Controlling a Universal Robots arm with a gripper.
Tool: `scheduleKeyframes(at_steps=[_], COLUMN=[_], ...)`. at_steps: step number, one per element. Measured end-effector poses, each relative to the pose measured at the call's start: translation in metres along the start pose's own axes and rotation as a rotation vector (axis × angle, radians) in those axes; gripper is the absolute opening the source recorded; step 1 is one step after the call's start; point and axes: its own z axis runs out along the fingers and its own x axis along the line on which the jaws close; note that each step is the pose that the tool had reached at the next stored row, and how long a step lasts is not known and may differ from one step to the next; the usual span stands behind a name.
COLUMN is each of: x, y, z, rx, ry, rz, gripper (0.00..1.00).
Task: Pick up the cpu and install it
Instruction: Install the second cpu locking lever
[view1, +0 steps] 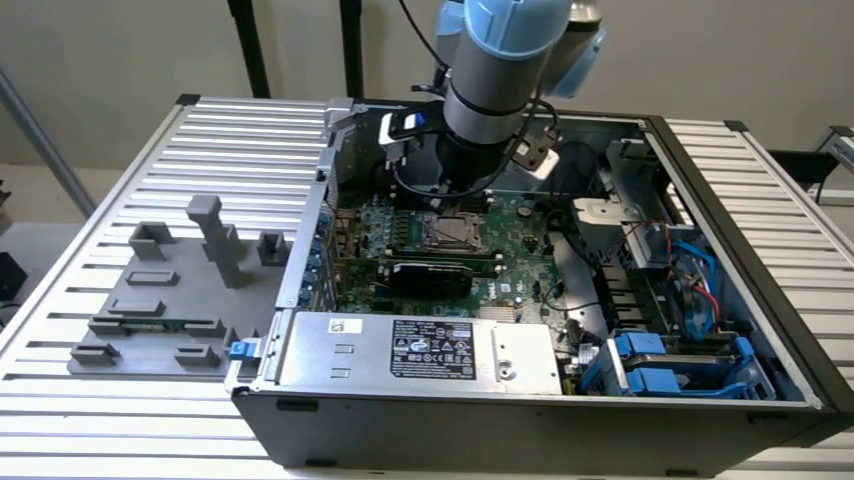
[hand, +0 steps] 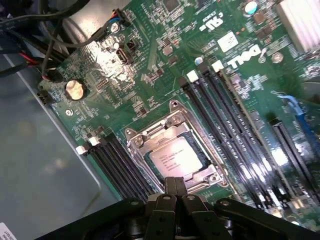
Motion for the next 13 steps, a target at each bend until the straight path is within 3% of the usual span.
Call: scheduleKeyframes(at_steps=[4, 13], x=[-0.007, -0.022], y=[0.0001, -0.0026], z=[-0.0047, -0.0076], rx=[-0.0012, -0.009], ry=[-0.0017, -0.0129], rz=[0.0, 0.001], gripper=[0.11, 0.11])
